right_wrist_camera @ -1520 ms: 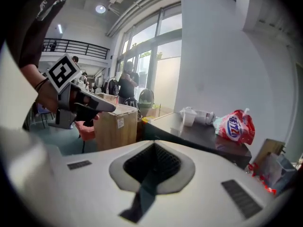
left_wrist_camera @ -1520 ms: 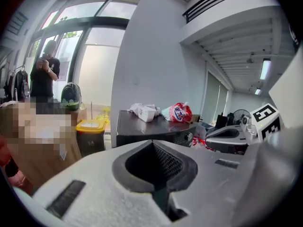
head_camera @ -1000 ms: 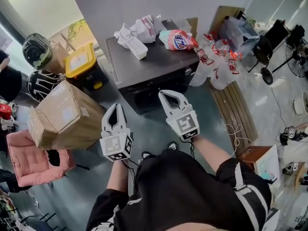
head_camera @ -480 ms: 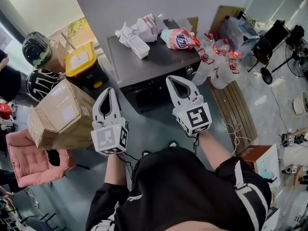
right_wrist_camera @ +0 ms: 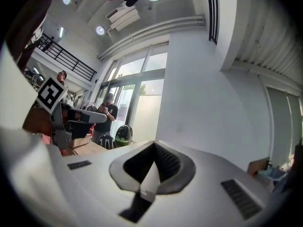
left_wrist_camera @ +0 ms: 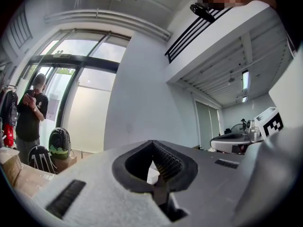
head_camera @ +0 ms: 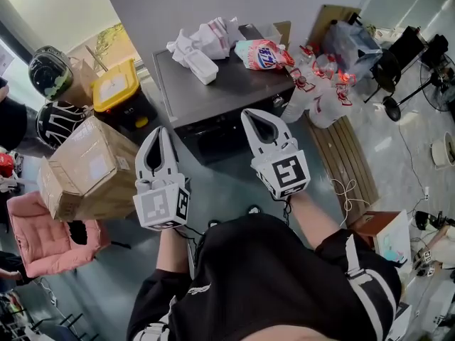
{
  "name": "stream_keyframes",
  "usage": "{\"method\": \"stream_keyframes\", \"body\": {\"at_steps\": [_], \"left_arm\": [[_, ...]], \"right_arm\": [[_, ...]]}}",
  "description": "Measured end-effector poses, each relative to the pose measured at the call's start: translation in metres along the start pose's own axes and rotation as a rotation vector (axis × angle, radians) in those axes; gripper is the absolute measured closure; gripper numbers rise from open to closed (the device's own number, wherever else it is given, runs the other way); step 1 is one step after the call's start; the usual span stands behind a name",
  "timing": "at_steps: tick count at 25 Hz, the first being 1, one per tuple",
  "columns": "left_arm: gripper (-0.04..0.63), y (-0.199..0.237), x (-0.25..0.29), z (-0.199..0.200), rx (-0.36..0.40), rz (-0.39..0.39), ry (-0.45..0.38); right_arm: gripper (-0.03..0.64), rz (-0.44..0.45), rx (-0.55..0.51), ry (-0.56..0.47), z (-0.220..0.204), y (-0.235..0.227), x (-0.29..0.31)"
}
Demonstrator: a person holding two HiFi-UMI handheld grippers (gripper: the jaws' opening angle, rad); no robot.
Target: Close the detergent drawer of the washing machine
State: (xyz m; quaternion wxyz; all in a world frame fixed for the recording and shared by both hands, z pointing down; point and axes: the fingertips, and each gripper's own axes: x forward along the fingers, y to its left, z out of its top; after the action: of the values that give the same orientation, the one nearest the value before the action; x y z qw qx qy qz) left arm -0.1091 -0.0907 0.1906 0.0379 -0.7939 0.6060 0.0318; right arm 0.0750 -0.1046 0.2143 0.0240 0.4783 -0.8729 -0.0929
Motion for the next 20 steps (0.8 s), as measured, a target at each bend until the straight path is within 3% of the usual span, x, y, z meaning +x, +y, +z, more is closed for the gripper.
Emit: {"method": "stream_keyframes", "body": {"at_steps": [20], "left_arm": [[0.589,-0.0062,-0.0065,-0.0045,-0.002,-0.006,0.0]], "right_arm": [[0.612,-0.002,-0.004,0.016,0.0013,0.004,-0.0068]]}}
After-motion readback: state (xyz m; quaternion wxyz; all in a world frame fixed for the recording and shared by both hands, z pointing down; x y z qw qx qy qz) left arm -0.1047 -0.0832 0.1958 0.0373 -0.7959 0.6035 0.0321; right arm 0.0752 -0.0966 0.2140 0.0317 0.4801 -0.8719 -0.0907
